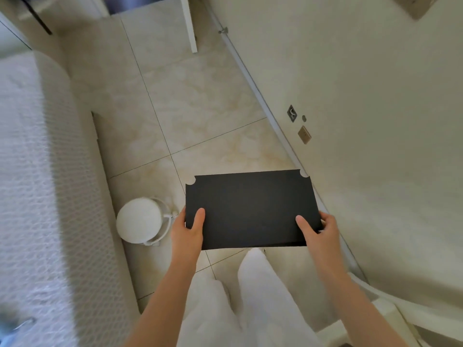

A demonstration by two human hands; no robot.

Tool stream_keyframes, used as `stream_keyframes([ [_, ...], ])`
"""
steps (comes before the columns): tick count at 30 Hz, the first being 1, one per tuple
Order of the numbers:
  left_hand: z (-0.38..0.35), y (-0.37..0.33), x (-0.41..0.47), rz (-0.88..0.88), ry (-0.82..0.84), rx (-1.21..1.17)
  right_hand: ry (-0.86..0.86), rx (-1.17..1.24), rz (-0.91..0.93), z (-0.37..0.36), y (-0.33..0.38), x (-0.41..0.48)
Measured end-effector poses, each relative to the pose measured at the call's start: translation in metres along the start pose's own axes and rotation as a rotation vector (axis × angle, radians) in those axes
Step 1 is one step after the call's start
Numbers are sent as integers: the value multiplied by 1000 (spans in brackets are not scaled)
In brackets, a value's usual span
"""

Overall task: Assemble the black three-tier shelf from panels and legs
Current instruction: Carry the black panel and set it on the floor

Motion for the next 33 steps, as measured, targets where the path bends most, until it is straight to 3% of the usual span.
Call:
stream_keyframes([
  [17,-117,-107,157,71,-165,-28,209,-184,81,-76,149,246],
  [25,-158,-166,291,65,-142,46,142,-264,62,-156,195,353],
  [33,-203,-202,402,113,-202,107,186,-318,42,-226,223,468],
])
Point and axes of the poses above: each hand's wrist, its own x-axis towards the middle knuckle, its own z-axis out of the back of the hand, y = z × x, the point moved 2 cm from there along x, towards the middle knuckle, and after that the axes turned 1 degree about -y, right-handed, at the moved point
